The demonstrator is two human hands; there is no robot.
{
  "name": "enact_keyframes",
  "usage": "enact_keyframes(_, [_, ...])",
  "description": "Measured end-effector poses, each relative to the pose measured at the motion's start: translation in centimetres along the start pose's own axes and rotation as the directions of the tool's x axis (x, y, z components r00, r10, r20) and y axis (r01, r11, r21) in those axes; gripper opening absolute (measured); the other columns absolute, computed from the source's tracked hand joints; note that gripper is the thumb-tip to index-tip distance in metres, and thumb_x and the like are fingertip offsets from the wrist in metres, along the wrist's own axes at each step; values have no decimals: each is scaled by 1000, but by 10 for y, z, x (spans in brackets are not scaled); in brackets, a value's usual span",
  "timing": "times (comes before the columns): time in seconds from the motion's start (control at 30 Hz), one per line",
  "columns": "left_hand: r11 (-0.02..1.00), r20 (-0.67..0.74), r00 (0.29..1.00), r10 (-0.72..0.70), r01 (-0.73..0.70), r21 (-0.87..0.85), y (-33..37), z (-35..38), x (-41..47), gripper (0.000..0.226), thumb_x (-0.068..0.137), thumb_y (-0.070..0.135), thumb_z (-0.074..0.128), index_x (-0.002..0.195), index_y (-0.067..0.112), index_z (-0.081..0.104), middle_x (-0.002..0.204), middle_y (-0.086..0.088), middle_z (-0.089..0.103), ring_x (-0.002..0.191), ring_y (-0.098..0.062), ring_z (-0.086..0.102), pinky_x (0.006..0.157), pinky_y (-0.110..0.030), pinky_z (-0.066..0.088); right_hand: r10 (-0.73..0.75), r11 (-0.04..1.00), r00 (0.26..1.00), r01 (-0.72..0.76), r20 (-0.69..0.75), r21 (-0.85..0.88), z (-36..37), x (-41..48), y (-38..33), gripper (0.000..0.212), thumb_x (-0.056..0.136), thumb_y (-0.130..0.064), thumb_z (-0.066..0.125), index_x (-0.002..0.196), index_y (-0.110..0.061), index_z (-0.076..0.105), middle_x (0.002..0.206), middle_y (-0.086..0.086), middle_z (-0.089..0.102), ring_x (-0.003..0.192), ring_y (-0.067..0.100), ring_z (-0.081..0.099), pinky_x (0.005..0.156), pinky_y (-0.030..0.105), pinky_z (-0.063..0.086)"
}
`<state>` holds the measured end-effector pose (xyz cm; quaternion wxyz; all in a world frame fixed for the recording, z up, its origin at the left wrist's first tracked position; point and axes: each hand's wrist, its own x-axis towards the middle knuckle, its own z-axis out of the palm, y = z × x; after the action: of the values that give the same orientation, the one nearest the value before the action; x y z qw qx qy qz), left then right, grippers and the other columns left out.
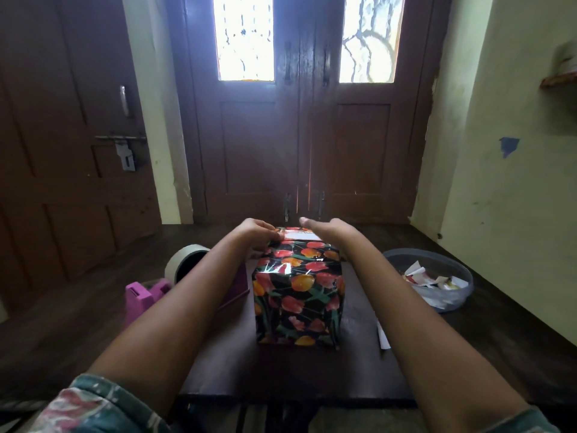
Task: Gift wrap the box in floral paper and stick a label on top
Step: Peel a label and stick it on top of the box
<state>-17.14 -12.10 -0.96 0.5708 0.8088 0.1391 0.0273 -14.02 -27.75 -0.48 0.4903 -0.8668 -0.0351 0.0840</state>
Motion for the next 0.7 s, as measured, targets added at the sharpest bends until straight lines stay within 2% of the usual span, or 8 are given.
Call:
enact_keyframes(0.13, [1000, 2, 1000, 6, -6, -16, -2, -1, 1, 36, 84, 13, 68, 117, 5, 59, 82, -3, 57, 69, -10, 53, 52, -20, 42, 52, 958, 993, -80, -106, -276, 19, 3, -6, 105, 66, -67, 66, 142, -5, 30, 140, 13, 42, 121, 32, 48, 95, 42, 47])
enact_keyframes(0.27, [1000, -2, 1000, 16, -16, -17, -6, -2, 3, 34, 83, 16, 69, 115, 8, 60, 94, -6, 61, 71, -10, 56, 51, -19, 43, 56, 986, 991, -75, -125, -149, 13, 9, 0, 104, 68, -50, 76, 141, -2, 19, 138, 15, 40, 119, 29, 50, 93, 38, 49])
enact_keyframes(0.33, [1000, 0, 1000, 19, -19, -25, -7, -3, 4, 34, 83, 16, 69, 114, 8, 60, 98, -7, 61, 74, -10, 56, 53, -20, 44, 52, 998, 996, -54, -69, -29, 4, 7, 1, 97, 72, -37, 78, 141, -1, 19, 136, 15, 43, 99, 22, 58, 72, 29, 53])
enact_keyframes(0.4, [999, 5, 1000, 19, -19, -28, -8, -3, 5, 34, 83, 16, 69, 115, 7, 59, 96, -6, 60, 75, -11, 55, 54, -21, 45, 45, 999, 999, -45, -16, 28, -5, 1, 4, 83, 77, -27, 75, 139, 0, 28, 131, 15, 48, 77, 17, 54, 50, 24, 43])
enact_keyframes(0.43, [999, 7, 1000, 17, -16, -30, -8, -3, 5, 35, 83, 16, 69, 115, 7, 59, 93, -4, 59, 75, -11, 55, 54, -21, 45, 40, 998, 999, -40, -3, 41, -9, 1, 7, 73, 78, -24, 74, 135, 1, 35, 127, 15, 50, 75, 17, 51, 48, 25, 39])
enact_keyframes(0.57, [1000, -6, 1000, 12, -12, -28, -7, -2, 1, 34, 84, 17, 68, 115, 8, 59, 89, -3, 60, 69, -9, 54, 50, -18, 42, 22, 987, 998, -32, 65, 160, -20, -3, 16, 41, 82, -12, 68, 119, -3, 53, 111, 11, 59, 83, 17, 55, 72, 29, 47])
enact_keyframes(0.67, [998, -18, 998, 59, -59, -26, -10, -1, -1, 36, 83, 17, 69, 116, 9, 57, 106, -10, 62, 71, -10, 55, 52, -19, 44, -7, 972, 997, -12, 78, 234, -23, -8, 20, 37, 88, -3, 57, 125, -1, 51, 94, 8, 60, 90, 19, 58, 82, 31, 48])
enact_keyframes(0.7, [995, -29, 995, 100, -100, -8, -11, -1, 0, 39, 83, 18, 70, 118, 11, 56, 110, -9, 60, 78, -12, 57, 57, -21, 46, -22, 967, 998, 6, 60, 253, -23, -10, 21, 36, 90, 1, 51, 126, 2, 49, 98, 10, 61, 99, 23, 58, 85, 33, 48])
